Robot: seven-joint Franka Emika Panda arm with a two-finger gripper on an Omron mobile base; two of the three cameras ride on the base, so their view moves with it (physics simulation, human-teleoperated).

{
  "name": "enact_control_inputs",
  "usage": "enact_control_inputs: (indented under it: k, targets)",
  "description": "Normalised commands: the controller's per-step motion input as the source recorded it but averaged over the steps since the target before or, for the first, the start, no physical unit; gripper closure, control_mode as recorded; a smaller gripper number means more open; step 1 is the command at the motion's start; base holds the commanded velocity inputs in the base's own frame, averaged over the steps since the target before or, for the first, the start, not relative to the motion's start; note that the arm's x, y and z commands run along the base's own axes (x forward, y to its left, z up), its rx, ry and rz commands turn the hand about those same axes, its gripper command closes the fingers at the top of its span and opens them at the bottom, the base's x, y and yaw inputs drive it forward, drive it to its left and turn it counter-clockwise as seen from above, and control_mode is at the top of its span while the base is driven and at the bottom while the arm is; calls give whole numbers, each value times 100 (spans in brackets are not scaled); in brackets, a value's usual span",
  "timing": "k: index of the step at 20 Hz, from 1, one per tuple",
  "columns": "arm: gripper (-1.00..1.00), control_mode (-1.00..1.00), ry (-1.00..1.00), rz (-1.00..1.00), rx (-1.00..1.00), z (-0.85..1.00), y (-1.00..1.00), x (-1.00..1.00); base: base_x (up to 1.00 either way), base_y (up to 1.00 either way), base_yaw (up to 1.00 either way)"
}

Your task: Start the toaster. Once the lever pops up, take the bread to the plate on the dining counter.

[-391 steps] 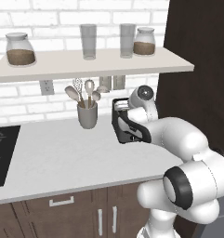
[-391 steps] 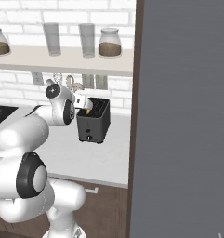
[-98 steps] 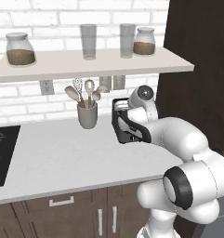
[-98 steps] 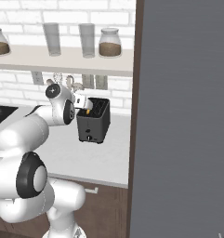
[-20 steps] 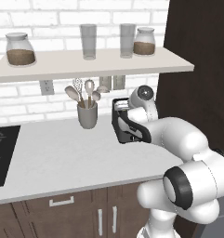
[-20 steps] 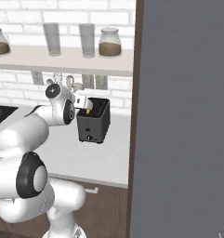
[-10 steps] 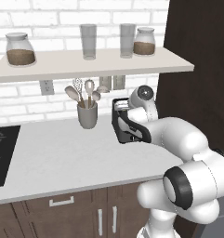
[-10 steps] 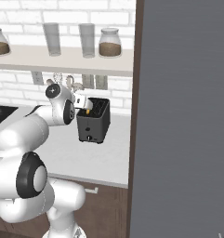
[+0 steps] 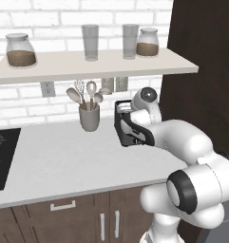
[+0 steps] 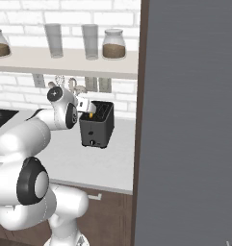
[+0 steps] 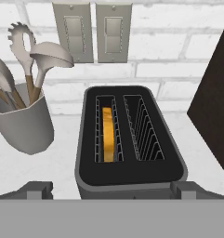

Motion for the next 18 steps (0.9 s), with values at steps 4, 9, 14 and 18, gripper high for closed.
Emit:
enact_control_inputs:
  k: [4,9,14,18]
  targets:
    - [-100,-100,0,0,0,0,0,0,0,0,0]
    - [-100,-100,0,0,0,0,0,0,0,0,0]
    - [-100,-100,0,0,0,0,0,0,0,0,0]
    - [-100,-100,0,0,0,0,0,0,0,0,0]
